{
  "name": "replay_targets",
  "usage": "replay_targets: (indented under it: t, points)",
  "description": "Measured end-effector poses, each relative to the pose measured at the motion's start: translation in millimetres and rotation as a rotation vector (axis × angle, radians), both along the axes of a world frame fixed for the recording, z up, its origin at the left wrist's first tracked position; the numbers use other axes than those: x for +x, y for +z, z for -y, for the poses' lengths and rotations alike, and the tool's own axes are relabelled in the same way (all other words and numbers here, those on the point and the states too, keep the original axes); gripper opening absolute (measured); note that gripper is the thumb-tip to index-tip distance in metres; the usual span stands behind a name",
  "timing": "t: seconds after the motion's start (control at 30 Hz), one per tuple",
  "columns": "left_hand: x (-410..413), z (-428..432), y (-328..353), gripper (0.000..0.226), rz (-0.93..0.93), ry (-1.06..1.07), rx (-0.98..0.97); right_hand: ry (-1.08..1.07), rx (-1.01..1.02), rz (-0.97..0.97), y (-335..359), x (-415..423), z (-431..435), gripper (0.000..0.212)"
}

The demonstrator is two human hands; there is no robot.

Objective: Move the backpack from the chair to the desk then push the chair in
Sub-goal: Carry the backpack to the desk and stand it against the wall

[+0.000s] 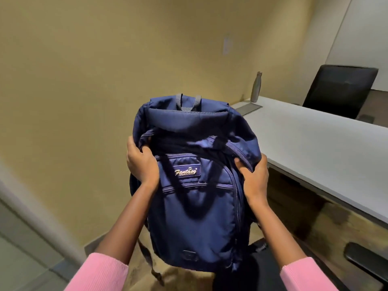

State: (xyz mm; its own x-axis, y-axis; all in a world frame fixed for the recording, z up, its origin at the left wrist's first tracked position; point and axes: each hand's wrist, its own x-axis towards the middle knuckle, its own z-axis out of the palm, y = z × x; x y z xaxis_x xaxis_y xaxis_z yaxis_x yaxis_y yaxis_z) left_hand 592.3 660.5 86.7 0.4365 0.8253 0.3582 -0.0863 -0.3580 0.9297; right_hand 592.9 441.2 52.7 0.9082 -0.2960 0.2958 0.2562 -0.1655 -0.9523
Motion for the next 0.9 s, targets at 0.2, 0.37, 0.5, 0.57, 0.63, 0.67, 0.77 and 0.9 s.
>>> replay_targets:
  t: [0.2,0.37,0.5,0.57,0.63,0.67,0.77,0.9]
  points:
    - [75,-38,-7,0.049,-0.017,-0.183,-0.015,-0.142,0.003,0.026,-6,47,-36,0.046]
    - [113,-61,10,0.046,0.045,-0.302,-0.013,-0.195,0.017,0.070,3,80,-61,0.043]
    - [136,-71,30,0.040,0.125,-0.336,0.003,-0.205,0.046,0.139,20,107,-73,0.042]
    - [147,-75,39,0.039,0.146,-0.354,0.016,-0.213,0.051,0.173,29,119,-77,0.042]
    - [160,-78,45,0.039,0.144,-0.370,0.034,-0.227,0.054,0.195,36,130,-79,0.041]
    - [167,-79,47,0.040,0.135,-0.374,0.040,-0.233,0.058,0.201,38,136,-80,0.041]
    - [187,-79,49,0.042,0.128,-0.389,0.049,-0.240,0.073,0.214,41,154,-80,0.040]
    - [219,-74,45,0.042,0.120,-0.395,0.043,-0.236,0.077,0.200,39,184,-75,0.040]
